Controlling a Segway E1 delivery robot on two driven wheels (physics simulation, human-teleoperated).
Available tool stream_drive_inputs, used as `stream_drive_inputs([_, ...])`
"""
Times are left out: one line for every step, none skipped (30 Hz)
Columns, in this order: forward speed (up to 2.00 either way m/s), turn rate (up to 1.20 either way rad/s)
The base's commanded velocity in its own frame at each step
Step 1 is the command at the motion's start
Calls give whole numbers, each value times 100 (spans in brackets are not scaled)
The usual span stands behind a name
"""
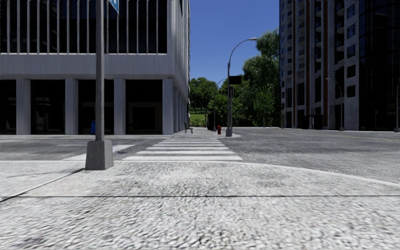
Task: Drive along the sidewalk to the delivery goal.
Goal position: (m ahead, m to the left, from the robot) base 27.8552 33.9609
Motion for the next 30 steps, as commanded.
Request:
stream_drive_inputs([200,0])
stream_drive_inputs([200,0])
stream_drive_inputs([200,0])
stream_drive_inputs([200,0])
stream_drive_inputs([200,0])
stream_drive_inputs([200,0])
stream_drive_inputs([200,0])
stream_drive_inputs([200,0])
stream_drive_inputs([200,0])
stream_drive_inputs([200,0])
stream_drive_inputs([200,0])
stream_drive_inputs([200,0])
stream_drive_inputs([200,0])
stream_drive_inputs([200,0])
stream_drive_inputs([200,0])
stream_drive_inputs([200,0])
stream_drive_inputs([200,0])
stream_drive_inputs([200,0])
stream_drive_inputs([200,0])
stream_drive_inputs([200,0])
stream_drive_inputs([200,0])
stream_drive_inputs([200,0])
stream_drive_inputs([200,0])
stream_drive_inputs([200,0])
stream_drive_inputs([200,0])
stream_drive_inputs([200,0])
stream_drive_inputs([200,0])
stream_drive_inputs([200,0])
stream_drive_inputs([200,0])
stream_drive_inputs([200,0])
